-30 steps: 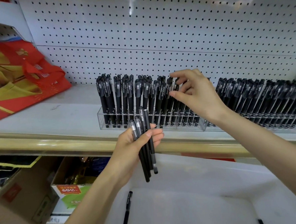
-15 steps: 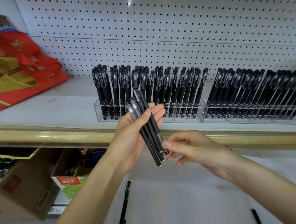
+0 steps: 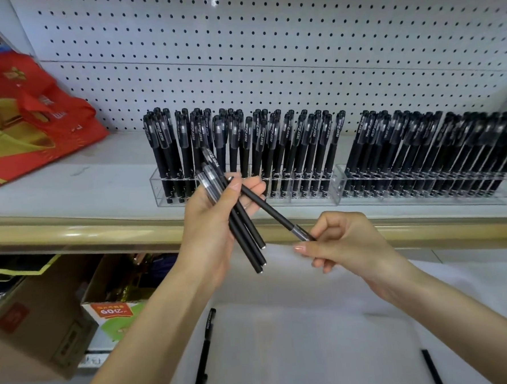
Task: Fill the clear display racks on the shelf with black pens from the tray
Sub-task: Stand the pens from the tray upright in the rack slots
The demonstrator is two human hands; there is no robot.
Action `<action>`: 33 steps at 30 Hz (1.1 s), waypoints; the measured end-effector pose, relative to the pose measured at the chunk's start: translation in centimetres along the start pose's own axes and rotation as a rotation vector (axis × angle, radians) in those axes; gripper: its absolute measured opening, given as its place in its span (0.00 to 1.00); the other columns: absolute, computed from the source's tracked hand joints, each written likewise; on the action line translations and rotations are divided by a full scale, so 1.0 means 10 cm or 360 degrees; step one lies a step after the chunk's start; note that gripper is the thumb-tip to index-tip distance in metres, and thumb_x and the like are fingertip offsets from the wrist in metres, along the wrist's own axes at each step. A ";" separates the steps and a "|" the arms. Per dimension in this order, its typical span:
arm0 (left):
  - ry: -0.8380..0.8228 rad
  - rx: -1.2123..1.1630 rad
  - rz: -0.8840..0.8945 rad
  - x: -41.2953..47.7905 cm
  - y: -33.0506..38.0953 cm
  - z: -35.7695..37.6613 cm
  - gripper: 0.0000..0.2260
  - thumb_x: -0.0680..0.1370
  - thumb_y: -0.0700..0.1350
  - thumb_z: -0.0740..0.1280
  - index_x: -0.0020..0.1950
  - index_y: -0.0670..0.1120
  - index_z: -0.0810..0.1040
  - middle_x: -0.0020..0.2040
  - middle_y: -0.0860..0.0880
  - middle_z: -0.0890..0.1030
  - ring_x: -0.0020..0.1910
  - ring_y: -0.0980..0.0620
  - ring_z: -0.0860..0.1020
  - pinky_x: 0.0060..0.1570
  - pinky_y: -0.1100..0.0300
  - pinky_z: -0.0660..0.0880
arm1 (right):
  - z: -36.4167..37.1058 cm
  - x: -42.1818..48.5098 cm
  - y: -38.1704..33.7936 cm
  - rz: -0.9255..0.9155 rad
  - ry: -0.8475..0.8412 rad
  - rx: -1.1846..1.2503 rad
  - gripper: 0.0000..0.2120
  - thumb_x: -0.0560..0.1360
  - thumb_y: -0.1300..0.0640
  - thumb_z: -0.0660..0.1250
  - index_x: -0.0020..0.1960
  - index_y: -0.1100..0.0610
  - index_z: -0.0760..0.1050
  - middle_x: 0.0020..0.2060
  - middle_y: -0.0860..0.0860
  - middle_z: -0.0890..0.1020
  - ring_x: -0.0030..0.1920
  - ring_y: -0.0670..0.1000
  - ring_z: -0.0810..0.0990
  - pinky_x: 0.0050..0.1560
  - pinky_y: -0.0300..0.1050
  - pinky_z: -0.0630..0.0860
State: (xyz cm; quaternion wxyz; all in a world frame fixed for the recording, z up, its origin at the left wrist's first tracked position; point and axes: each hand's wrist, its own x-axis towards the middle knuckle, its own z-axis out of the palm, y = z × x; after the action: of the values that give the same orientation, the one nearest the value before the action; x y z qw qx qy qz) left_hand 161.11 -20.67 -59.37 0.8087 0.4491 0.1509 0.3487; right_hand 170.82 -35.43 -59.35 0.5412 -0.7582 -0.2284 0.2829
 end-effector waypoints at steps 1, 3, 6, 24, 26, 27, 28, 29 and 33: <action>0.0009 0.0026 0.0001 0.00 -0.02 0.00 0.08 0.80 0.38 0.61 0.57 0.39 0.75 0.50 0.41 0.84 0.51 0.47 0.83 0.47 0.59 0.80 | -0.01 0.00 0.02 -0.0034 0.0030 -0.0039 0.13 0.65 0.66 0.78 0.38 0.62 0.72 0.25 0.52 0.79 0.23 0.47 0.77 0.24 0.38 0.73; 0.0016 0.0055 -0.0010 0.01 -0.04 0.00 0.08 0.81 0.37 0.61 0.58 0.38 0.74 0.50 0.40 0.84 0.51 0.47 0.83 0.48 0.58 0.81 | -0.04 0.00 0.05 -0.0090 0.0078 -0.0064 0.14 0.64 0.67 0.78 0.37 0.62 0.72 0.24 0.52 0.77 0.23 0.47 0.76 0.24 0.38 0.72; 0.0028 0.0064 -0.0022 0.02 -0.04 -0.04 0.05 0.80 0.37 0.61 0.53 0.40 0.75 0.49 0.40 0.84 0.51 0.46 0.83 0.50 0.56 0.81 | -0.10 0.01 0.06 -0.0130 0.0110 0.0115 0.10 0.65 0.65 0.77 0.38 0.63 0.75 0.25 0.51 0.77 0.25 0.46 0.74 0.27 0.35 0.71; -0.0121 0.0117 -0.0299 -0.03 -0.13 -0.10 0.07 0.80 0.36 0.62 0.55 0.35 0.75 0.49 0.38 0.84 0.50 0.45 0.84 0.46 0.59 0.81 | -0.22 0.36 -0.69 -0.0963 0.0655 0.0586 0.12 0.76 0.68 0.66 0.55 0.61 0.65 0.42 0.59 0.82 0.37 0.48 0.83 0.41 0.39 0.79; -0.0137 0.0094 -0.0353 -0.02 -0.14 -0.14 0.08 0.80 0.38 0.61 0.56 0.36 0.76 0.50 0.39 0.84 0.51 0.45 0.83 0.46 0.60 0.81 | -0.28 0.38 -0.79 -0.1146 0.0687 0.0312 0.13 0.76 0.68 0.66 0.50 0.56 0.64 0.44 0.63 0.81 0.37 0.49 0.83 0.38 0.41 0.79; -0.0147 0.0090 -0.0372 -0.02 -0.15 -0.15 0.09 0.80 0.38 0.61 0.57 0.36 0.76 0.51 0.39 0.84 0.51 0.46 0.83 0.47 0.59 0.81 | -0.29 0.41 -0.83 -0.1183 0.0686 0.0220 0.13 0.76 0.67 0.66 0.49 0.55 0.64 0.45 0.65 0.81 0.37 0.49 0.83 0.38 0.42 0.79; -0.0159 0.0092 -0.0386 -0.02 -0.16 -0.17 0.09 0.80 0.38 0.61 0.57 0.36 0.76 0.51 0.39 0.84 0.52 0.46 0.83 0.48 0.59 0.80 | -0.28 0.44 -0.85 -0.1193 0.0685 0.0152 0.13 0.76 0.67 0.66 0.48 0.54 0.64 0.45 0.66 0.81 0.36 0.50 0.83 0.37 0.43 0.79; -0.0170 0.0099 -0.0398 -0.01 -0.16 -0.18 0.10 0.80 0.38 0.60 0.58 0.37 0.76 0.52 0.39 0.84 0.52 0.46 0.83 0.49 0.59 0.80 | -0.28 0.48 -0.86 -0.1188 0.0683 0.0101 0.13 0.76 0.67 0.66 0.47 0.54 0.64 0.45 0.66 0.81 0.36 0.50 0.83 0.38 0.44 0.80; -0.0203 0.0144 -0.0435 0.00 -0.17 -0.20 0.11 0.81 0.39 0.59 0.59 0.37 0.76 0.52 0.40 0.84 0.53 0.46 0.83 0.53 0.56 0.79 | -0.22 0.62 -0.84 -0.1171 0.0618 -0.0065 0.14 0.76 0.67 0.67 0.45 0.52 0.64 0.41 0.62 0.80 0.34 0.50 0.83 0.38 0.43 0.81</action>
State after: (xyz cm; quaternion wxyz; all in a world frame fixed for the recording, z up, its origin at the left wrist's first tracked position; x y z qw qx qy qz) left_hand 160.69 -20.03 -61.88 0.8355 0.4815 0.1745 0.1990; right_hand 176.55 -30.29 -51.96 0.6242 -0.6758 -0.3832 -0.0823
